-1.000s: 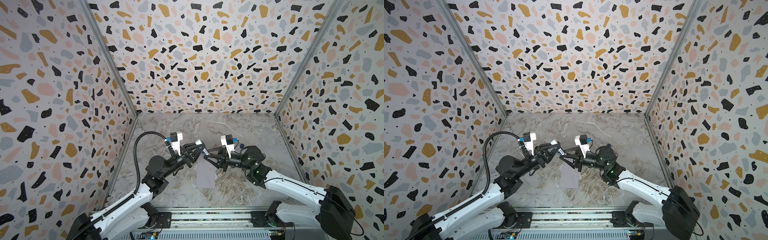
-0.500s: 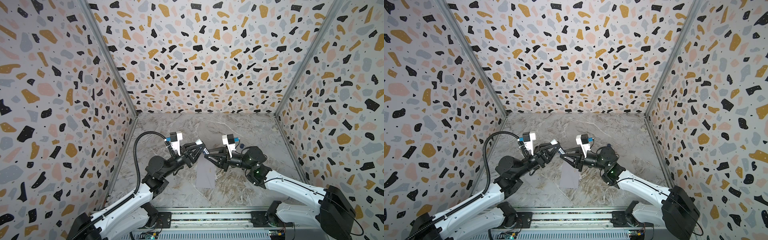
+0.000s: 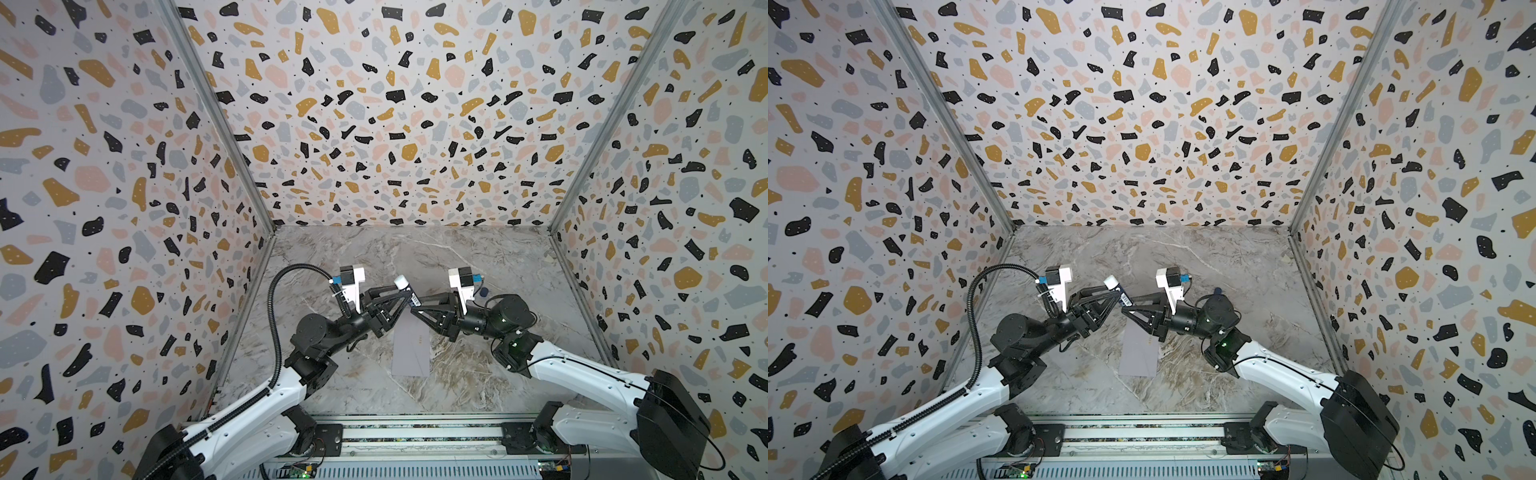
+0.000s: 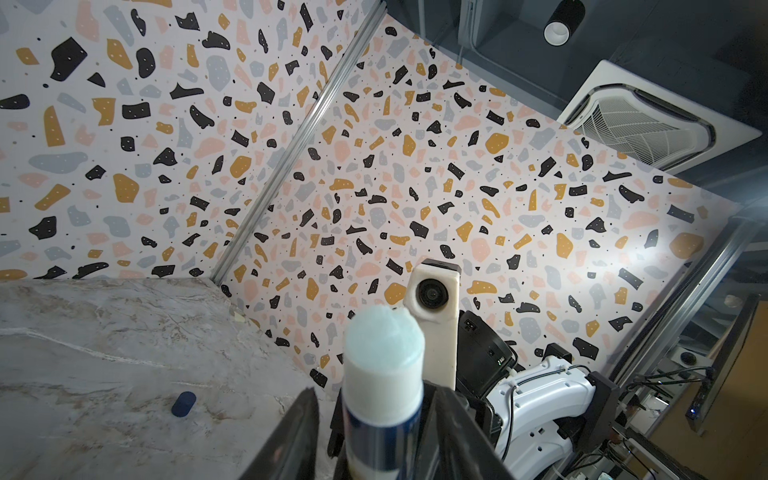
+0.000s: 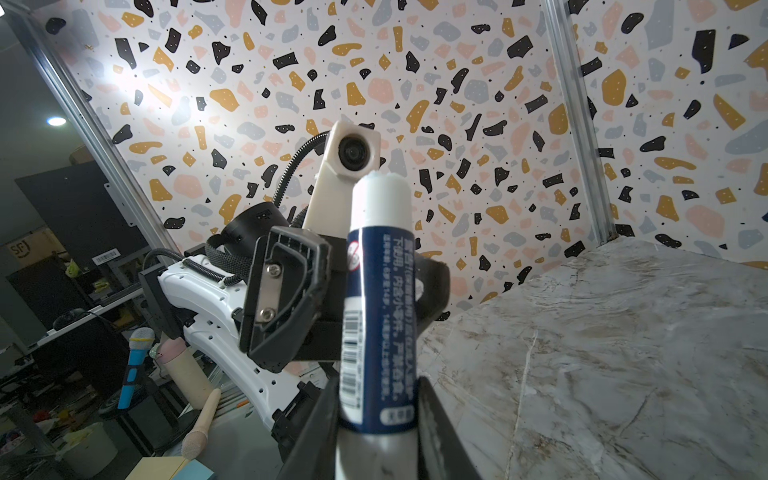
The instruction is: Place the letter into the envelope and seal it
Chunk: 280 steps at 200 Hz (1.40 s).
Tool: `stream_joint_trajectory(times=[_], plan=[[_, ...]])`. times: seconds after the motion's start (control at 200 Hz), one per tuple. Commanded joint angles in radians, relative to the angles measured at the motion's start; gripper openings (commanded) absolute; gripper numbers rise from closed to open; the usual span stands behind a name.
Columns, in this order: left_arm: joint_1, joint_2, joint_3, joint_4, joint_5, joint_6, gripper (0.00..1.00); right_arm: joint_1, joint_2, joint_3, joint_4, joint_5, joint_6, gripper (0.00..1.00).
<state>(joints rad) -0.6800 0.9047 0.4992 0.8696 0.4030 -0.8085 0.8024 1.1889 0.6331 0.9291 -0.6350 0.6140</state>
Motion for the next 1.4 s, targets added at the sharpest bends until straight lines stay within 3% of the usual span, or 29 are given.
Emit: stream_joint_trajectory(times=[0.0, 0.24, 0.586, 0.641, 0.776, 0.886, 1.156, 1.397], plan=[[-0.001, 0.006, -0.005, 0.080, 0.009, -0.007, 0.43, 0.001, 0.006, 0.023, 0.045, -0.033, 0.018, 0.01], [-0.003, 0.023, -0.001, 0.092, 0.012, -0.015, 0.35, 0.006, 0.031, 0.036, 0.044, -0.056, 0.026, 0.00], [-0.023, 0.023, -0.001, 0.059, -0.047, -0.010, 0.04, 0.008, 0.031, 0.028, 0.060, -0.023, 0.041, 0.00], [-0.031, 0.024, 0.002, 0.056, -0.052, -0.003, 0.00, 0.008, 0.033, 0.028, 0.063, -0.022, 0.045, 0.06], [-0.035, 0.020, 0.007, 0.037, -0.063, 0.003, 0.00, 0.008, 0.025, 0.020, 0.045, -0.019, 0.045, 0.31], [-0.034, 0.005, 0.012, 0.014, -0.086, 0.010, 0.00, 0.006, 0.003, -0.018, 0.081, -0.004, 0.076, 0.35], [-0.034, -0.002, 0.016, 0.010, -0.091, 0.010, 0.00, 0.006, 0.028, -0.093, 0.237, -0.015, 0.195, 0.34], [-0.035, -0.002, 0.016, 0.010, -0.090, 0.009, 0.00, 0.006, 0.038, -0.090, 0.247, -0.018, 0.208, 0.20]])
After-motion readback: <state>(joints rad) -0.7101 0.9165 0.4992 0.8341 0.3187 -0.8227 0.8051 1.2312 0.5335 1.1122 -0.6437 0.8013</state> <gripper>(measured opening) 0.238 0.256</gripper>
